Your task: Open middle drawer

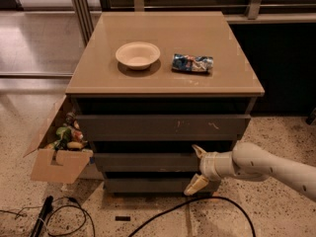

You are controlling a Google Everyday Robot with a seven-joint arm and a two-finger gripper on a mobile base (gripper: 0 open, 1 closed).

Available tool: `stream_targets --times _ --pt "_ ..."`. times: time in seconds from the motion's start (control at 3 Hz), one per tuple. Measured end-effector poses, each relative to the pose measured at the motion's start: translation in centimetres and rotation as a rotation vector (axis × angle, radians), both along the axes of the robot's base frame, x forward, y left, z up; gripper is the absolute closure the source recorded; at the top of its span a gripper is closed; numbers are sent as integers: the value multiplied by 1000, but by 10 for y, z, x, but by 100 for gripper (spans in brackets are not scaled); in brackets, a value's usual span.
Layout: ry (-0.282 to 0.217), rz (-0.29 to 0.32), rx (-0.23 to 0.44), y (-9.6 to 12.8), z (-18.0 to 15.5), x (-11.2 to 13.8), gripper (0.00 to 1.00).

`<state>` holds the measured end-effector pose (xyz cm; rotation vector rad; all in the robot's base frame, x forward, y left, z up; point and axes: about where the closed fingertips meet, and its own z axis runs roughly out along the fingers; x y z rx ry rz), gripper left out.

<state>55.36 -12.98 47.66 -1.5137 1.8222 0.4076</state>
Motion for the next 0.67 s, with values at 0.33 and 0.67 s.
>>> stream_targets --times 0.33,0.67 --pt "3 -18 -13 0 -18 8 0" --pt "-4 -20 -22 7 -30 22 0"
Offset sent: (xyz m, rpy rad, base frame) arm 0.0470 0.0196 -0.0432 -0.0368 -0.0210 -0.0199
